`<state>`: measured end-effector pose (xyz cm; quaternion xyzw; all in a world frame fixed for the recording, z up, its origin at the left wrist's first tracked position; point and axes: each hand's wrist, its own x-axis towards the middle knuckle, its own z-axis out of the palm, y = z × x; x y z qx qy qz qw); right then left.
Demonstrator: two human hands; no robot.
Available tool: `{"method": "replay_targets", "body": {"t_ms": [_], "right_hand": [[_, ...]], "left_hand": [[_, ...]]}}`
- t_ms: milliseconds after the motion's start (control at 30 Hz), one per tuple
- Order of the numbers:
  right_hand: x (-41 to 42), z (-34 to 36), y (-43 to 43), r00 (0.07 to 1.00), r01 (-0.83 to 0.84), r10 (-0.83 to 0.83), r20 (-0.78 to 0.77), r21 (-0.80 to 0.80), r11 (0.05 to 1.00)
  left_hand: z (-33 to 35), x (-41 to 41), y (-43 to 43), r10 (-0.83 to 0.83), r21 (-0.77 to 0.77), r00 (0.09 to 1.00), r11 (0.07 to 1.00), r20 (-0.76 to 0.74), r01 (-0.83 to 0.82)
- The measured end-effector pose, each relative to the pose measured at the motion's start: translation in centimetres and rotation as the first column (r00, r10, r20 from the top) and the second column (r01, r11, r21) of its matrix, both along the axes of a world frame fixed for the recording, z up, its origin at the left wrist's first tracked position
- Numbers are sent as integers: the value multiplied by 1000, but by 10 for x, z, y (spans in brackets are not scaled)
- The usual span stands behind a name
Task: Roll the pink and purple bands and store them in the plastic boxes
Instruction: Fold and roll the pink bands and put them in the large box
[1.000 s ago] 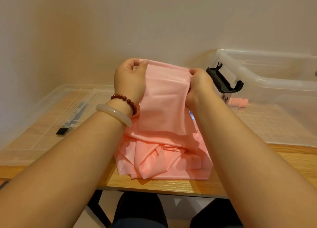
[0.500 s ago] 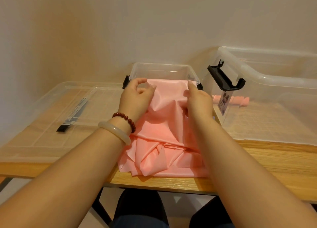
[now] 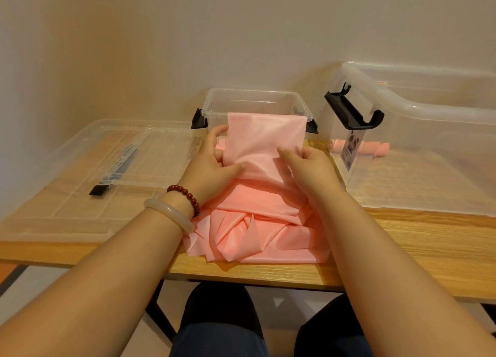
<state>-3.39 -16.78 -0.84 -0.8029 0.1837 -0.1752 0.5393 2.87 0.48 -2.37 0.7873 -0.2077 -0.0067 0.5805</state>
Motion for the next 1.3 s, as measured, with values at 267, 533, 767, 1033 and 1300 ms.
{"method": "replay_targets", "body": {"t_ms": [267,533,767,1033,1300], "right_hand": [[-1,7,-17,998,-65,63,-22,-125,990],[-7,-18,-16,981,47,-55,183,48,998],[-17,-25,-16,978,-130,148,148,-125,984],[-15,-31,-10,971,-112,164,172,-275,955],[-24,-30,-7,941,-268,311,137,-263,927]], "left_hand": [[5,3,-1,30,-188,998,982,46,-21],[-8,6,2,-158,26,986,987,-62,160],[-19,1,-8,-32,-8,997,999,68,32],[-21,-5,-3,-46,-4,999,999,-1,46],[-19,-13,-1,20,-72,1000,997,18,-18]]}}
